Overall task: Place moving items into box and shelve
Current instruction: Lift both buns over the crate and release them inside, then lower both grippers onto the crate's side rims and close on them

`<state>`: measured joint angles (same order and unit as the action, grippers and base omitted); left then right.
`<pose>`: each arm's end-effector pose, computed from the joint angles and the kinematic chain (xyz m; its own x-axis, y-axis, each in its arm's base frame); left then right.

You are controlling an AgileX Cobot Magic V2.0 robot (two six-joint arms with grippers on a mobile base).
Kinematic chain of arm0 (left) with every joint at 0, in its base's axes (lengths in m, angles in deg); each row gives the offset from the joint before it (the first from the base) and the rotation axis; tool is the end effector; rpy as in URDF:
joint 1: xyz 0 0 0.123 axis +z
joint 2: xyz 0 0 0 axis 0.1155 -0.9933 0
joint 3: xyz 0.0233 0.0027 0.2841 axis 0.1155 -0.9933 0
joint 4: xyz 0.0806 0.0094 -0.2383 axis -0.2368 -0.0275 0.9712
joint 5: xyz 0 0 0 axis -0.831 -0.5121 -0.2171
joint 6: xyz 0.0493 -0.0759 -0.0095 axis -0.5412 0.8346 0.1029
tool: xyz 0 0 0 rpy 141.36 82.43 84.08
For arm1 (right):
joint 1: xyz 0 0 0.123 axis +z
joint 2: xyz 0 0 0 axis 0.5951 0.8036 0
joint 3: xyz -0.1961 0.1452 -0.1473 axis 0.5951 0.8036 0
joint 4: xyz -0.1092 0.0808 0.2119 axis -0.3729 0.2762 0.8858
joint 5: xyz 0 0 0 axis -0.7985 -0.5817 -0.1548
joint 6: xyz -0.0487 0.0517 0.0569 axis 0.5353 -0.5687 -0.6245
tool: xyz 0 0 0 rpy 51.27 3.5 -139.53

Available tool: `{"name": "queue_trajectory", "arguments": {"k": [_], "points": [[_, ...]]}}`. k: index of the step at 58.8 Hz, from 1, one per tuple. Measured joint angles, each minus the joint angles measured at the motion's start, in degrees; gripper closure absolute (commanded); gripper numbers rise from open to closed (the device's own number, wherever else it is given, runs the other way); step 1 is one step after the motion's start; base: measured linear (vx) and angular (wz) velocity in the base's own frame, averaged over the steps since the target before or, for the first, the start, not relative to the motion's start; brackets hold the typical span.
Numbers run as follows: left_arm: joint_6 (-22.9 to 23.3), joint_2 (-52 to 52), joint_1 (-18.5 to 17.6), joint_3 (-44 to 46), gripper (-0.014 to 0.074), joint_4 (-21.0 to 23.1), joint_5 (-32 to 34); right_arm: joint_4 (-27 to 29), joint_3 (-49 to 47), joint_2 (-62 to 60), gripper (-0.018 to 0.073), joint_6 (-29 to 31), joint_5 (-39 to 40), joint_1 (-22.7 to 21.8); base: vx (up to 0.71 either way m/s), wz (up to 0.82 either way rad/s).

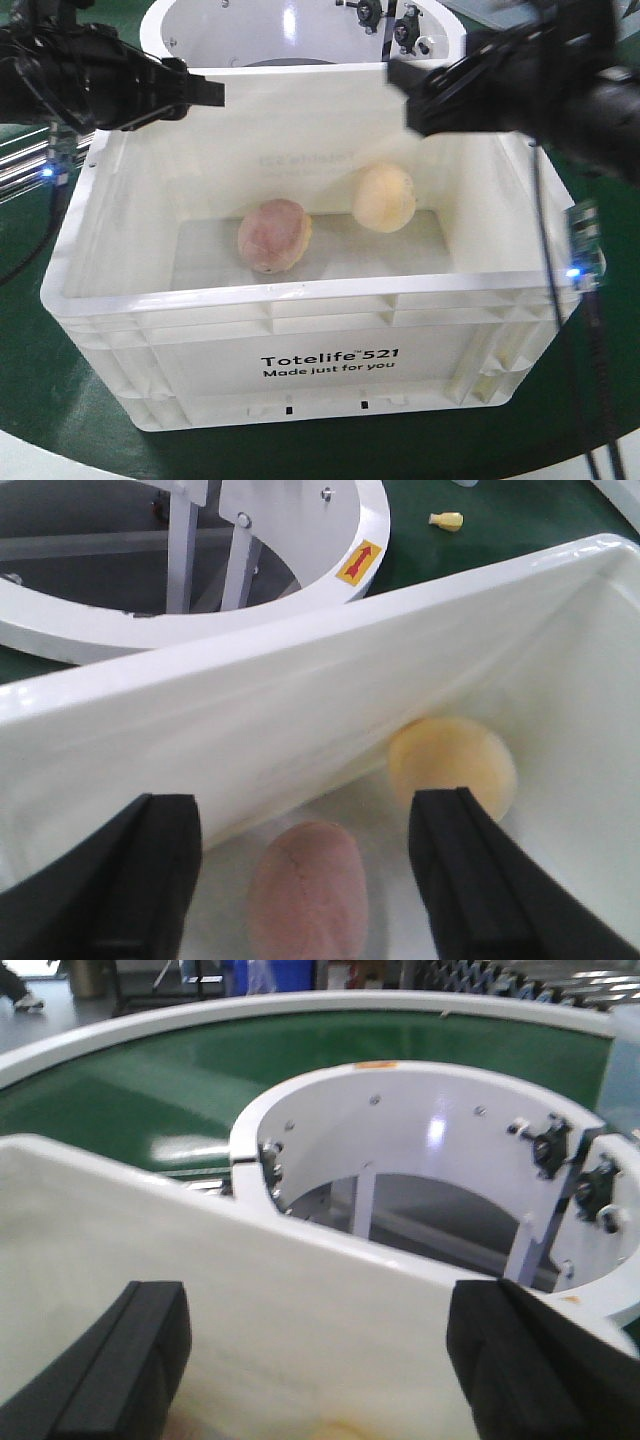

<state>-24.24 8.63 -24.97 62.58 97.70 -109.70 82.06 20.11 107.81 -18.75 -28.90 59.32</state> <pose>0.2825 -0.1203 0.3604 -0.6057 -0.0050 -0.7957 0.4101 0.8550 -0.3175 0.2499 0.1118 0.3579 -0.1823 -0.1105 -0.9770 -0.4538 0.8910 -0.0162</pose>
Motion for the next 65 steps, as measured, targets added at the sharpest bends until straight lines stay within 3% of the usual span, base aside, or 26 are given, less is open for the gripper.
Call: {"name": "queue_trajectory", "arguments": {"k": [9,15,22,32,49,65], "points": [[3.93,4.47,1.54,0.0,0.0065,-4.18,0.0,-0.69,-0.06,-3.81,0.0027,-1.89,-9.81,-13.47,0.0,0.0],[10.31,6.96,2.68,0.01,0.0065,-10.93,-0.52,-6.5,-0.06,-3.55,0.0027,-6.43,-20.54,-24.15,0.0,0.0],[19.08,8.1,3.46,0.06,0.0065,-19.61,-4.82,-11.54,0.0,-3.07,0.0027,-11.46,-26.62,-30.64,0.0,0.0],[24.36,8.1,3.5,-4.05,0.0065,-22.12,-6.6,-12.17,0.0,-1.35,0.0027,-11.12,-28.63,-28.19,0.0,0.0],[25.41,7.82,3.5,-13.24,0.0065,-19.35,-4.34,-13.11,0.0,4.82,0.0032,-11.98,-28.73,-21.04,0.0,0.0],[25.41,7.64,3.68,-13.24,0.0094,-16.87,-4.39,-18.53,-0.44,7.39,0.0113,-21.71,-30.95,-20.57,0.0,0.0]]}}
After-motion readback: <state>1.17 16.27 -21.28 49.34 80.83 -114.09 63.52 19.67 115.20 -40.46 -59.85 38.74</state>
